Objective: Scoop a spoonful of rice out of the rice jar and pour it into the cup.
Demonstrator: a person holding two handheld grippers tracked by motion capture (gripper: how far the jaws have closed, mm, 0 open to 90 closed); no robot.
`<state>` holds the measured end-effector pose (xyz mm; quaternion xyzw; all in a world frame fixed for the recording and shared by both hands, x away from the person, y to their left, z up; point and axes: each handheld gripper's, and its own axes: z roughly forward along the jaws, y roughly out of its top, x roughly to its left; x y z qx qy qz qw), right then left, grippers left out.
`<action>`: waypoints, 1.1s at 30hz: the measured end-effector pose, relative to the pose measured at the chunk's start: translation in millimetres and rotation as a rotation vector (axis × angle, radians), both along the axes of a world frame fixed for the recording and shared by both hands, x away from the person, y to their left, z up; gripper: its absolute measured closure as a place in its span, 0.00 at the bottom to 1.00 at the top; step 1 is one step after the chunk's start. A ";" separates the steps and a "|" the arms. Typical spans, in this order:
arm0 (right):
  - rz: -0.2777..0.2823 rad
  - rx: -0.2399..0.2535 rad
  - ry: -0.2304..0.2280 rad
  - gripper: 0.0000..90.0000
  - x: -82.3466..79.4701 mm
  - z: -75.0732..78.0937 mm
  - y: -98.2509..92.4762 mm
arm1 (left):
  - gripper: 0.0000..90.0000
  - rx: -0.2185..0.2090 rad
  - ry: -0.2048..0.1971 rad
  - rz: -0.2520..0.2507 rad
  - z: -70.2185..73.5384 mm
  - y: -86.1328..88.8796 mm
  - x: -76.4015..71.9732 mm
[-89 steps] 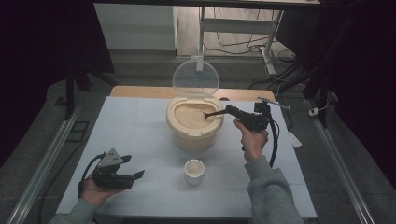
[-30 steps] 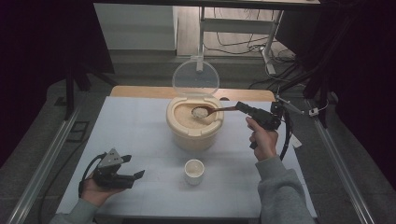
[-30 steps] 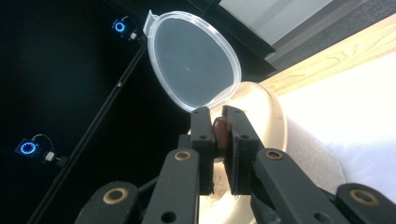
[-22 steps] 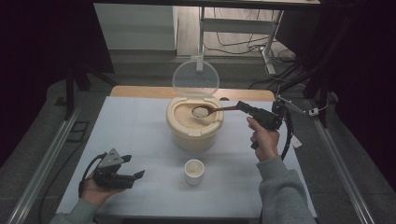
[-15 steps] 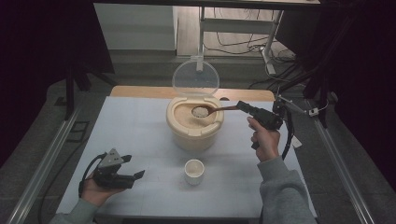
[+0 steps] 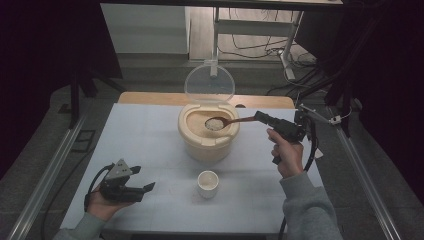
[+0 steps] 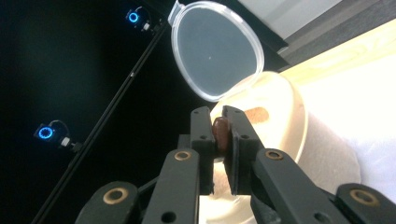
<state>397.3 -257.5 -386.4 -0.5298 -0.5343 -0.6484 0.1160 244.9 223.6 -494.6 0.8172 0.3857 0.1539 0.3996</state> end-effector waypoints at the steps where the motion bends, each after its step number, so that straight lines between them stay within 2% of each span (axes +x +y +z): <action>1: 0.010 0.004 0.006 0.92 -1.7 -0.3 -0.4 | 0.24 0.000 0.000 0.000 0.0 0.1 0.0; 9: 0.056 0.015 0.029 0.92 -17.3 -3.1 -5.6 | 0.24 0.002 0.001 -0.001 -0.1 -0.2 1.0; 19: 0.125 -0.012 0.062 0.92 -40.1 -17.1 -4.9 | 0.24 0.001 0.001 -0.002 0.2 -0.6 1.3; 26: 0.169 -0.039 0.086 0.92 -49.3 -28.9 -2.2 | 0.24 0.001 0.001 -0.002 0.2 -0.6 1.5; 33: 0.178 -0.105 0.106 0.92 -50.5 -42.3 -2.0 | 0.24 0.003 0.002 -0.002 -0.1 -0.9 1.7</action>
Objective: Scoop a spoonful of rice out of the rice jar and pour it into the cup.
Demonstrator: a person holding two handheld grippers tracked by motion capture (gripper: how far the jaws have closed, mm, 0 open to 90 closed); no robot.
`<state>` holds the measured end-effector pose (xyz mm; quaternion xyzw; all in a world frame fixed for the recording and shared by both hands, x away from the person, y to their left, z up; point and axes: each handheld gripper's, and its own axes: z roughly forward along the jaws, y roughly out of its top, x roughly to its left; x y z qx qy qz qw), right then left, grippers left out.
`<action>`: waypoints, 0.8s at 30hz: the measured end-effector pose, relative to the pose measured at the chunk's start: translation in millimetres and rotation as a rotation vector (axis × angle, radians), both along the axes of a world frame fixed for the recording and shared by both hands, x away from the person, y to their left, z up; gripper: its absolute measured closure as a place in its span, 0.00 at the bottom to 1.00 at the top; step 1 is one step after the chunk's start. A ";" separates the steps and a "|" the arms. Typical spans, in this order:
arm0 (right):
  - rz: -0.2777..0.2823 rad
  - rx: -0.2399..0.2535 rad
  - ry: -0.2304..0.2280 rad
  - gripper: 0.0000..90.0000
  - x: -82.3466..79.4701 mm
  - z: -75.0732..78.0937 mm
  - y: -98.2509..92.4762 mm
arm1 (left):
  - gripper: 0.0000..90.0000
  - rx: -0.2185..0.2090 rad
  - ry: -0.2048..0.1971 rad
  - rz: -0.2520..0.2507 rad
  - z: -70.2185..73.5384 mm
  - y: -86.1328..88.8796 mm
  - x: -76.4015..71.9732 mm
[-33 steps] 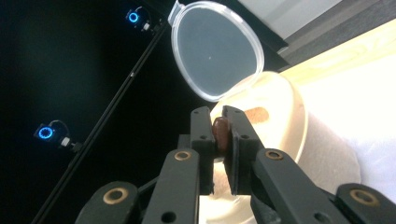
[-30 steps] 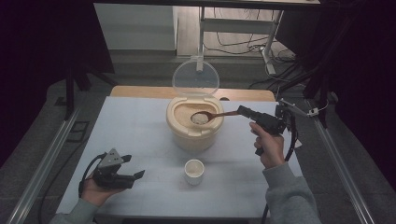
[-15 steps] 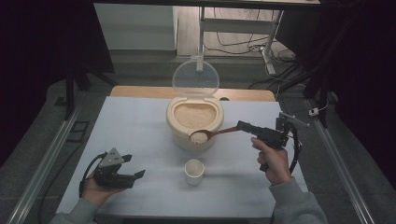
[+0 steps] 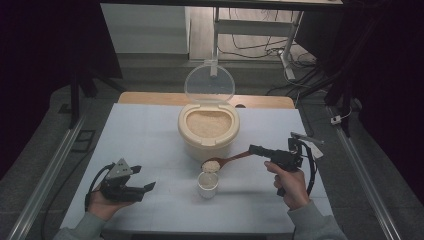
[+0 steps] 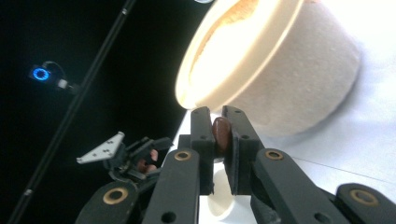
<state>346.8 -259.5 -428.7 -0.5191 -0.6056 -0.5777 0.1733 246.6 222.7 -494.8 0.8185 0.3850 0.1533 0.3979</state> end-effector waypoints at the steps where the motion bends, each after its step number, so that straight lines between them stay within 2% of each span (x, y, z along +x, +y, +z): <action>1: 0.000 -0.014 -0.001 0.92 0.1 -0.4 0.0 | 0.24 0.000 0.000 0.000 0.0 0.0 0.0; 5: 0.004 -0.061 -0.010 0.92 0.4 -0.1 1.7 | 0.24 0.001 0.001 0.000 -0.2 0.0 0.2; 13: 0.023 -0.156 -0.055 0.92 -0.9 7.0 10.9 | 0.24 0.003 0.001 -0.001 -0.5 0.2 0.3; 17: 0.033 -0.210 -0.093 0.92 -2.7 11.4 16.5 | 0.24 0.003 0.002 -0.002 -0.6 0.3 0.4; 20: 0.041 -0.234 -0.116 0.92 -4.6 13.8 20.6 | 0.24 0.003 0.001 -0.002 -0.5 0.4 0.3; 24: 0.059 -0.284 -0.179 0.92 -9.2 19.9 26.5 | 0.24 0.003 0.002 -0.002 -0.7 0.2 0.3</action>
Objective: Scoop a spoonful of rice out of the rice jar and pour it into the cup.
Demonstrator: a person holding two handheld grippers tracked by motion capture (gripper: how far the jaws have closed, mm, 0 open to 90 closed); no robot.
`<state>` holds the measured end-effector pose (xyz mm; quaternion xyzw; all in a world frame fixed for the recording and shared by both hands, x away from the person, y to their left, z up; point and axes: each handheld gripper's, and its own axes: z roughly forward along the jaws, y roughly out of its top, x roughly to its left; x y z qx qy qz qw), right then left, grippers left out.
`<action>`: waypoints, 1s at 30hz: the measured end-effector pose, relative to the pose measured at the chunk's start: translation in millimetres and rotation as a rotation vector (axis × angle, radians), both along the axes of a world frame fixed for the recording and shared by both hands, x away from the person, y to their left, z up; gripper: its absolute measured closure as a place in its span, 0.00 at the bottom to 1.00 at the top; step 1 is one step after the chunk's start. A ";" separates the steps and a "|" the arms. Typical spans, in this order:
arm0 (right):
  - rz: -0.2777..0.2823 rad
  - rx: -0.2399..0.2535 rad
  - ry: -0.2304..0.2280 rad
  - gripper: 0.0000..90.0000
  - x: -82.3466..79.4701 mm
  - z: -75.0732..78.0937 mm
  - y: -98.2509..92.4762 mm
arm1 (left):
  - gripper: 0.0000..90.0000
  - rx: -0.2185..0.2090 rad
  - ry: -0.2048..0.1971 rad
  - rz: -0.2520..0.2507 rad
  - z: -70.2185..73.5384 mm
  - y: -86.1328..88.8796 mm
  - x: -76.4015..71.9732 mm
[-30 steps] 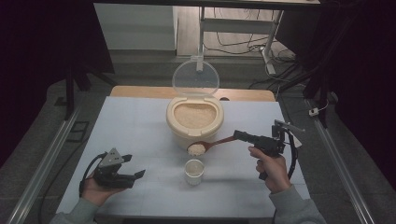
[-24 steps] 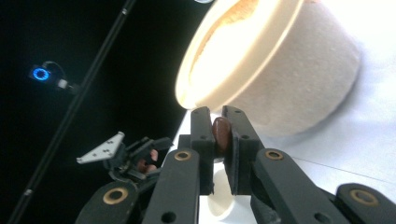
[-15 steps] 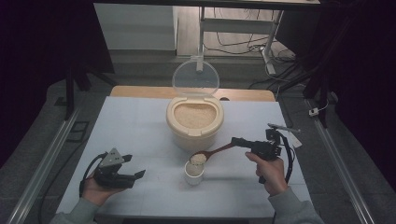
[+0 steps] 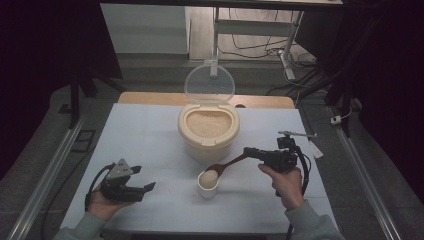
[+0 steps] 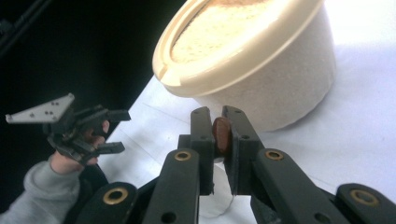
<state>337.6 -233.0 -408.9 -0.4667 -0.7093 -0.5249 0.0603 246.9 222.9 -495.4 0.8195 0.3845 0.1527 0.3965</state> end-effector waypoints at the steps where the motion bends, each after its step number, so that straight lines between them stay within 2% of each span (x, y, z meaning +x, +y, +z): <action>1: 0.008 -0.011 -0.017 0.92 -1.3 1.9 1.3 | 0.24 -0.001 0.000 0.000 0.0 -0.1 0.0; 8: 0.061 -0.073 -0.145 0.92 -11.1 13.6 9.5 | 0.24 0.000 -0.002 0.000 0.2 0.3 0.0; 12: 0.079 -0.098 -0.194 0.92 -15.1 18.1 11.9 | 0.24 -0.002 -0.002 0.000 0.2 0.0 -0.2; 22: 0.082 -0.046 -0.185 0.92 -14.1 13.6 5.2 | 0.24 0.000 -0.002 0.000 0.1 0.2 -0.1; 26: 0.079 -0.018 -0.190 0.92 -13.4 11.9 -0.7 | 0.24 0.000 -0.003 0.000 0.2 0.2 -0.1; 30: 0.077 0.010 -0.206 0.92 -13.2 16.4 -11.1 | 0.24 0.001 -0.002 0.000 0.1 0.4 0.0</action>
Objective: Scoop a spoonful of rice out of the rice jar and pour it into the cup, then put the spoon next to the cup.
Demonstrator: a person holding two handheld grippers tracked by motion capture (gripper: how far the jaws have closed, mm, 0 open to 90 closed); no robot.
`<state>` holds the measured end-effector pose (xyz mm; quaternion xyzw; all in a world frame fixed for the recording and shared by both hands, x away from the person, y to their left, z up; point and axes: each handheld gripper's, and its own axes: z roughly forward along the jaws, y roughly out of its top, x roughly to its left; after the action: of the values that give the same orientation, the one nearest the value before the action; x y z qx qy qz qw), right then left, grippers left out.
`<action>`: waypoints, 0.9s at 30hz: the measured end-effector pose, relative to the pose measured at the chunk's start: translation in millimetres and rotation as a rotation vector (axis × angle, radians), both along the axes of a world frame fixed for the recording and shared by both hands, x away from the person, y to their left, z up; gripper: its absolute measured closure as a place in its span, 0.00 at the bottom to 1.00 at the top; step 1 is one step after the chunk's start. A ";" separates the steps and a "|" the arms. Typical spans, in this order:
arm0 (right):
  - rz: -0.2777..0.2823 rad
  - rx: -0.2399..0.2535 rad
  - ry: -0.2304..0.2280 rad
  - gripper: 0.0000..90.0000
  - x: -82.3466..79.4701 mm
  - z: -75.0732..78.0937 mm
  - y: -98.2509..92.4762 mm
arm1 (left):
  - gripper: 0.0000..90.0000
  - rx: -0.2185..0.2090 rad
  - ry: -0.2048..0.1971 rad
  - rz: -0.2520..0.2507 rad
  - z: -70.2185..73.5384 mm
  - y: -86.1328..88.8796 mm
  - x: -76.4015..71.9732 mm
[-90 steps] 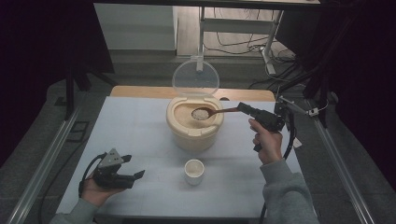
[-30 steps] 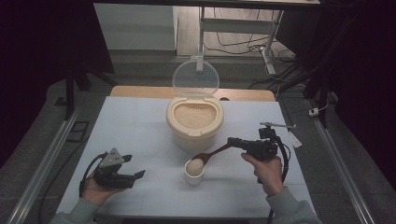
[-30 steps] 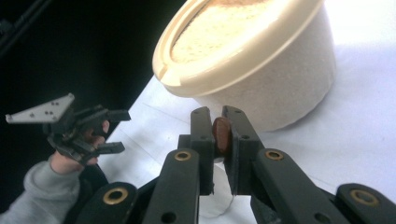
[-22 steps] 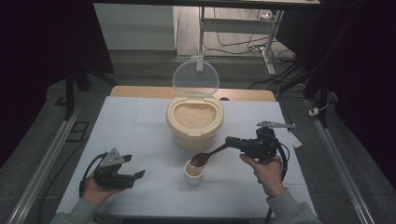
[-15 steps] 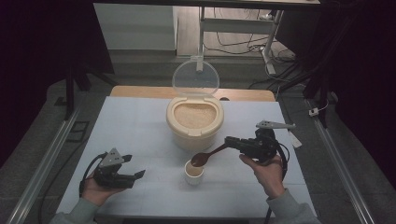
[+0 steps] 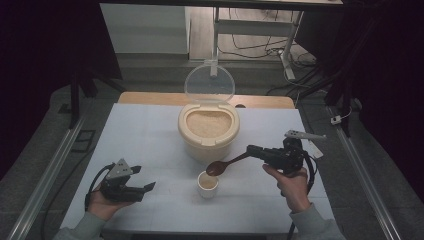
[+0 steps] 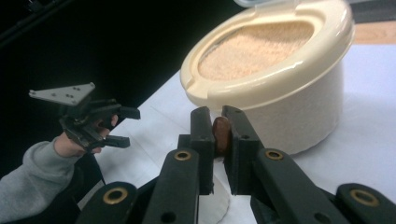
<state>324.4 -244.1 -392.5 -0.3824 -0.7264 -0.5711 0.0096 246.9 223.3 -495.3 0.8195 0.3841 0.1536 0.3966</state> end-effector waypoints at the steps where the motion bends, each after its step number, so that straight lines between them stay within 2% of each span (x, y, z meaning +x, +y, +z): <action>1: 0.000 0.003 -0.004 0.92 0.0 2.1 -3.6 | 0.24 0.000 0.000 0.000 0.0 0.0 0.0; 6: -0.004 0.013 -0.008 0.92 0.3 10.4 -23.3 | 0.24 -0.001 0.000 0.001 0.0 0.1 0.1; 14: 0.011 -0.038 0.011 0.92 -1.7 15.8 -45.5 | 0.24 0.000 0.002 0.001 -0.2 -0.7 0.4; 20: 0.090 -0.100 0.055 0.92 -0.8 10.2 -43.9 | 0.24 -0.001 0.000 0.001 0.4 -0.9 0.7; 27: 0.199 -0.207 0.107 0.92 2.5 0.8 -26.4 | 0.24 0.001 0.002 -0.001 -0.1 -1.1 1.4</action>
<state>326.9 -270.5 -391.7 -0.3375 -0.8140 -0.4682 0.0654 248.4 222.2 -495.4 0.8199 0.3841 0.1528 0.3960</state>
